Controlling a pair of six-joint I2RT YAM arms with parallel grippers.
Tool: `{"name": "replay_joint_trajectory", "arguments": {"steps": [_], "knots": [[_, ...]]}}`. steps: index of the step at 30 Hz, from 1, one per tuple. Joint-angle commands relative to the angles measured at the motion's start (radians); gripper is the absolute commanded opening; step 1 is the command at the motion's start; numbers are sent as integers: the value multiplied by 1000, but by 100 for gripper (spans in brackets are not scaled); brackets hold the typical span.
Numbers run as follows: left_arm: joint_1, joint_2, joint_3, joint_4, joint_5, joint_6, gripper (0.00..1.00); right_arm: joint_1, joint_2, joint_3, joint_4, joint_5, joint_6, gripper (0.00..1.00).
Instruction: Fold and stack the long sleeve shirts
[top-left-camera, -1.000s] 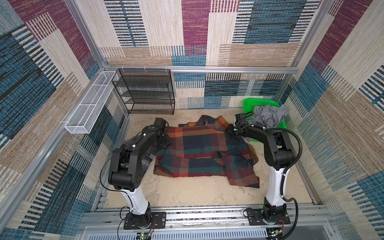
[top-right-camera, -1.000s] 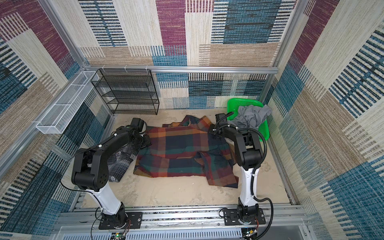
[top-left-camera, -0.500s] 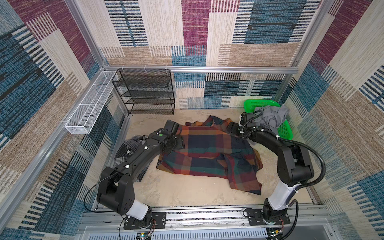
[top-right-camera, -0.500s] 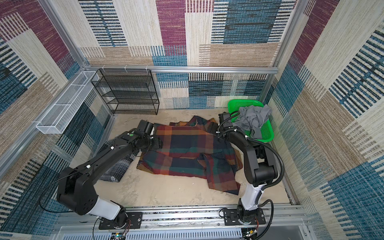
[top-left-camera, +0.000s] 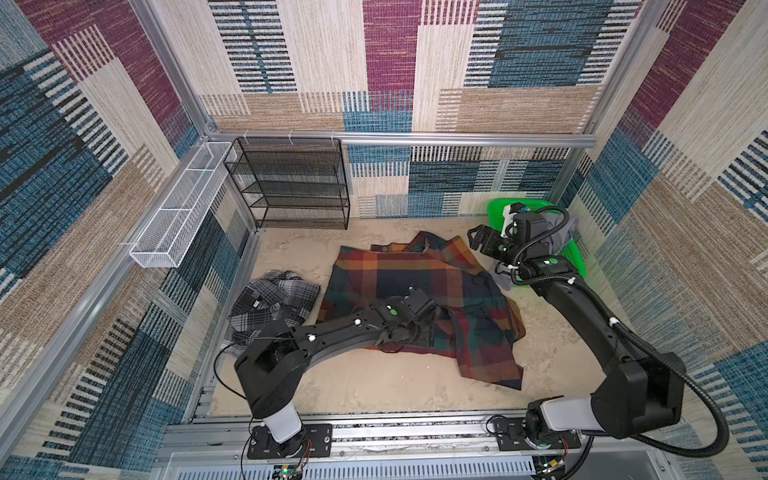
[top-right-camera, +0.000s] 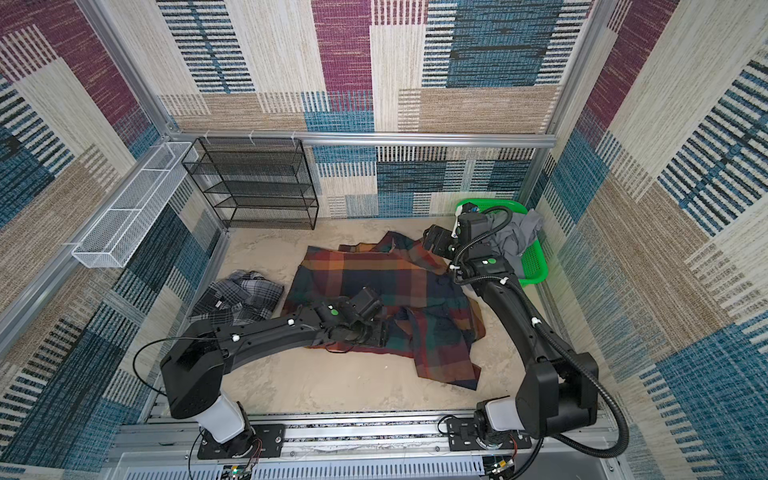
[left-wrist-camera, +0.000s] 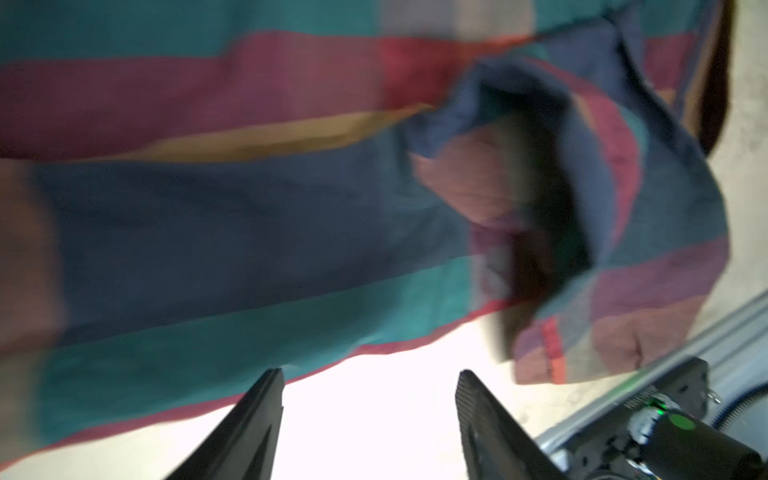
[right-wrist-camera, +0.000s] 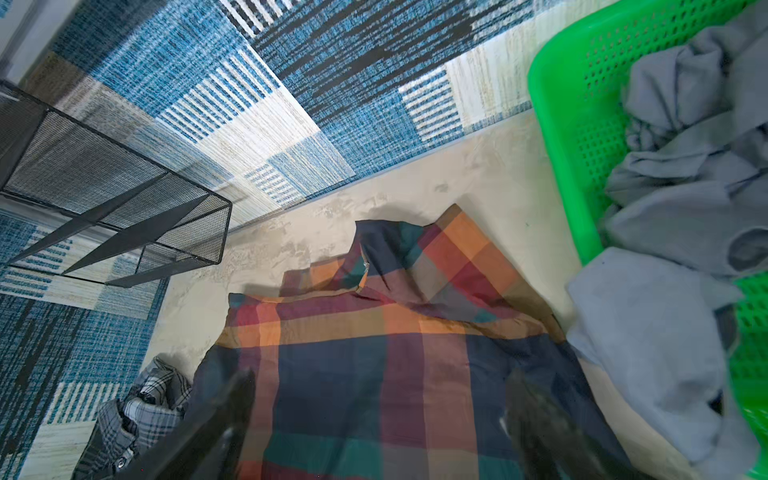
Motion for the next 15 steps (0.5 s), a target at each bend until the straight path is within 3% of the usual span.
{"name": "replay_joint_trajectory", "arguments": {"steps": [1, 6, 15], "knots": [[-35, 52, 30, 79, 17, -61, 70, -3, -71, -17, -17, 58, -24, 97], [-74, 118, 37, 201, 93, -96, 70, -3, -135, -27, -31, 56, -24, 97], [-110, 178, 46, 295, 118, -135, 67, -3, -181, -47, -41, 34, -24, 97]]}}
